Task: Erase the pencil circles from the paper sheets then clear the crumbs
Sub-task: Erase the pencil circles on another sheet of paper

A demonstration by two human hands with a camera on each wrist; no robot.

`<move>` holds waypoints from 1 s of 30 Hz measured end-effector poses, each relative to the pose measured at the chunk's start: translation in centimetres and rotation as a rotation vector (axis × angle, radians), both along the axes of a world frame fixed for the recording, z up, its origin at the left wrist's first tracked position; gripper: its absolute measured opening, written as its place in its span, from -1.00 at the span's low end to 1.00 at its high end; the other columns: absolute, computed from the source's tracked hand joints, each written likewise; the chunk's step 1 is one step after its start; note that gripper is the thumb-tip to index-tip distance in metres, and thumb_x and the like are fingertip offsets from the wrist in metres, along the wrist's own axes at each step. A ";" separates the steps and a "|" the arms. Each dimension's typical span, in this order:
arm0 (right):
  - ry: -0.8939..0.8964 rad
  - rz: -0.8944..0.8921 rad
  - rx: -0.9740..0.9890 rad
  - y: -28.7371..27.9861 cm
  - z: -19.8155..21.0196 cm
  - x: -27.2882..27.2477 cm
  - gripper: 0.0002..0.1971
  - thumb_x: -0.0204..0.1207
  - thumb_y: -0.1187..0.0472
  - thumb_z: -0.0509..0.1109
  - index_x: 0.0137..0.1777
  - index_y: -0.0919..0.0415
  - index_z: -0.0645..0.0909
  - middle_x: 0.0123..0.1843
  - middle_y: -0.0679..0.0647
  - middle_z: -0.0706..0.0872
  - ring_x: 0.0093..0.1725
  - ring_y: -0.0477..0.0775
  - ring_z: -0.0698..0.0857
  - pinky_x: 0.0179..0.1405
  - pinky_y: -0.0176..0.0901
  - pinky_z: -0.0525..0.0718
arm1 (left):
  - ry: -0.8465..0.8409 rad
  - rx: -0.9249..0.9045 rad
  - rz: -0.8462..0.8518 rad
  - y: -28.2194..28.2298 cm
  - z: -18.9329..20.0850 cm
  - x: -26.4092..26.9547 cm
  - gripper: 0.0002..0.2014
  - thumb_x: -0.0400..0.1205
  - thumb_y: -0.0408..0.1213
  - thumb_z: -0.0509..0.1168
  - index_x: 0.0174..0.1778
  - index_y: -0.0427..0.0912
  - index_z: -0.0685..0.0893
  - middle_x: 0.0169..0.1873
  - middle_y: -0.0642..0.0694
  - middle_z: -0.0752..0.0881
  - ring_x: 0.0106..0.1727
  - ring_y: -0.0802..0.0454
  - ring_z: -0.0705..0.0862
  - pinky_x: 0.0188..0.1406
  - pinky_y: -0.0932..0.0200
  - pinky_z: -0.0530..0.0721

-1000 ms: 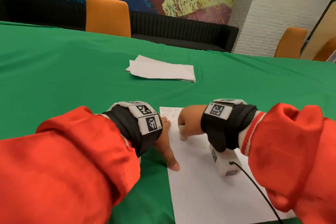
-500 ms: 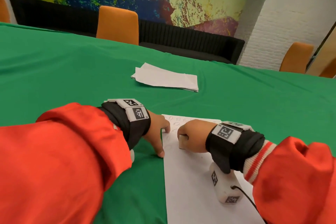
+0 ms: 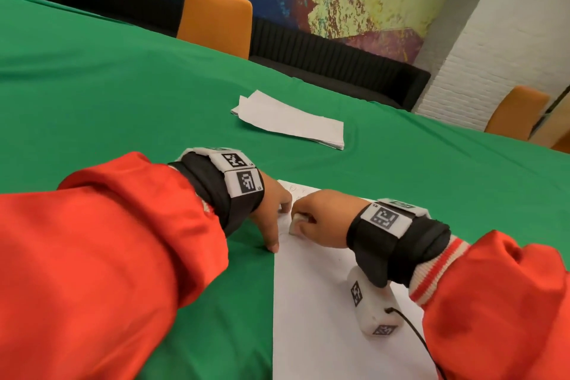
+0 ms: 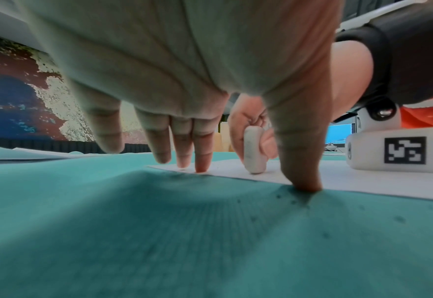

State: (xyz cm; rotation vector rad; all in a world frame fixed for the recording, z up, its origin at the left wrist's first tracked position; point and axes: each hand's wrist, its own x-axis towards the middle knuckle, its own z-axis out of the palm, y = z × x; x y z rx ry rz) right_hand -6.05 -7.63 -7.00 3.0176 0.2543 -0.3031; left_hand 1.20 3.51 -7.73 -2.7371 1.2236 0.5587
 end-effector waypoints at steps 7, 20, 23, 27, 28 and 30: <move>0.033 0.034 -0.029 0.0 -0.2 -0.2 -0.76 0.58 0.14 0.17 0.15 0.10 0.59 0.05 0.05 0.67 -0.11 0.06 0.47 -0.19 -0.23 0.36 | -0.025 0.037 0.001 -0.1 0.2 -0.3 -0.34 0.48 0.09 0.45 0.44 -0.07 0.43 0.30 -0.04 0.55 0.12 0.02 0.50 -0.05 0.26 0.34; 0.006 -0.021 -0.108 0.3 -0.1 0.0 -0.89 0.56 0.13 0.14 -0.13 -0.02 0.50 -0.29 -0.04 0.49 -0.17 0.10 0.49 -0.43 -0.26 0.32 | -0.009 0.057 0.011 -0.1 0.2 -0.4 -0.36 0.49 0.07 0.45 0.43 -0.08 0.42 0.04 0.01 0.48 -0.02 0.03 0.45 -0.46 0.36 0.27; 0.062 -0.021 -0.034 0.2 -0.2 -0.1 -0.87 0.52 0.15 0.19 -0.16 0.12 0.55 -0.36 -0.05 0.47 -0.24 0.08 0.46 -0.44 -0.27 0.32 | -0.018 0.061 0.014 0.0 0.1 -0.4 -0.34 0.49 0.08 0.45 0.44 -0.07 0.40 0.08 -0.01 0.49 0.00 0.04 0.44 -0.43 0.29 0.32; 0.025 -0.052 -0.076 0.2 -0.2 -0.1 -0.85 0.49 0.14 0.18 -0.17 0.11 0.58 -0.35 -0.03 0.50 -0.26 0.08 0.47 -0.44 -0.26 0.35 | -0.013 0.053 0.017 0.0 0.1 -0.5 -0.32 0.49 0.06 0.45 0.47 -0.08 0.37 0.14 -0.04 0.51 0.01 0.06 0.44 -0.37 0.24 0.35; 0.001 -0.066 -0.099 0.2 -0.2 0.0 -0.86 0.49 0.14 0.17 -0.22 0.09 0.54 -0.37 -0.02 0.49 -0.26 0.09 0.48 -0.45 -0.26 0.34 | -0.007 0.045 0.017 0.0 0.2 -0.5 -0.32 0.50 0.06 0.45 0.47 -0.09 0.37 0.09 -0.01 0.48 0.01 0.05 0.43 -0.43 0.31 0.31; 0.011 -0.075 -0.093 0.2 -0.3 0.0 -0.87 0.47 0.15 0.19 -0.27 0.11 0.51 -0.39 -0.01 0.47 -0.29 0.09 0.46 -0.45 -0.25 0.34 | -0.001 0.042 0.014 0.0 0.2 -0.5 -0.33 0.50 0.05 0.44 0.47 -0.09 0.37 0.06 0.00 0.44 0.00 0.05 0.42 -0.47 0.39 0.25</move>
